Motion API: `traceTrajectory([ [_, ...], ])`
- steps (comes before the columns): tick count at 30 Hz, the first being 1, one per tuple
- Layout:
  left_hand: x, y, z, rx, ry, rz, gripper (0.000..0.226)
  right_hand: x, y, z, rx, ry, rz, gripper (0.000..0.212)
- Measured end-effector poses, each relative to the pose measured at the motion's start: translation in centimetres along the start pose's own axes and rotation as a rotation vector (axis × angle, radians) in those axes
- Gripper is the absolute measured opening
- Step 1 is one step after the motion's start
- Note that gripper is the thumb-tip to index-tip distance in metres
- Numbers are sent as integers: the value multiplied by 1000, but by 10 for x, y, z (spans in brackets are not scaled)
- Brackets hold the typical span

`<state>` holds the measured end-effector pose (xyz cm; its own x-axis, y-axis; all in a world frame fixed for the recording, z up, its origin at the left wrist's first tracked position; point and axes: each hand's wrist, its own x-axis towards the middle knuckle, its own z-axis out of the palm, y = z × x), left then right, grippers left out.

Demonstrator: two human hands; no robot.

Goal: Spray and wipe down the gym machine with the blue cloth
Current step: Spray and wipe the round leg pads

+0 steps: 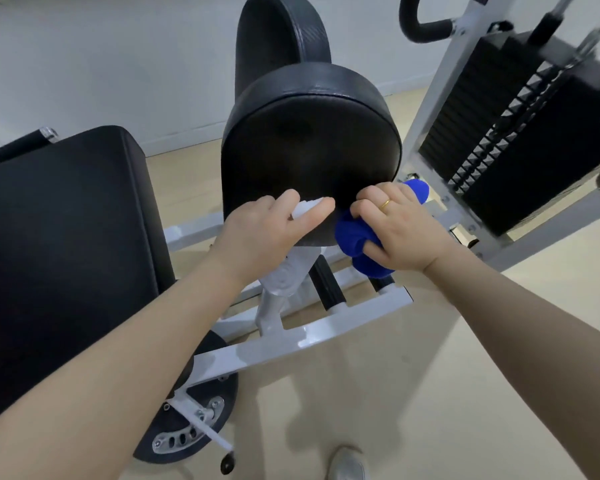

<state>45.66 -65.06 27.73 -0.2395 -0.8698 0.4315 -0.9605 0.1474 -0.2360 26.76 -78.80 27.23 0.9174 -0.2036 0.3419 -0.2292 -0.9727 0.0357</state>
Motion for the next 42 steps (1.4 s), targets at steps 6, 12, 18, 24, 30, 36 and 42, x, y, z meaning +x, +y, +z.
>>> traceTrajectory([
  [6,-25,10,24,10,-29,51,49,-6,8,21,-43,153,-54,25],
  [12,-33,-6,44,188,-62,-95,66,-11,11,31,-86,225,-92,25],
  [18,-36,-15,48,192,89,-13,65,-8,12,41,-105,292,-52,29],
  [24,-16,-11,21,319,365,-1,52,-3,8,47,-129,322,17,31],
  [30,-5,-18,16,137,345,-182,46,1,0,43,-124,320,90,30],
  [36,-39,-12,33,47,163,-100,56,-2,-7,40,-135,302,132,34],
  [42,-48,-16,12,-114,212,-287,36,-9,-8,46,-132,353,126,31],
])
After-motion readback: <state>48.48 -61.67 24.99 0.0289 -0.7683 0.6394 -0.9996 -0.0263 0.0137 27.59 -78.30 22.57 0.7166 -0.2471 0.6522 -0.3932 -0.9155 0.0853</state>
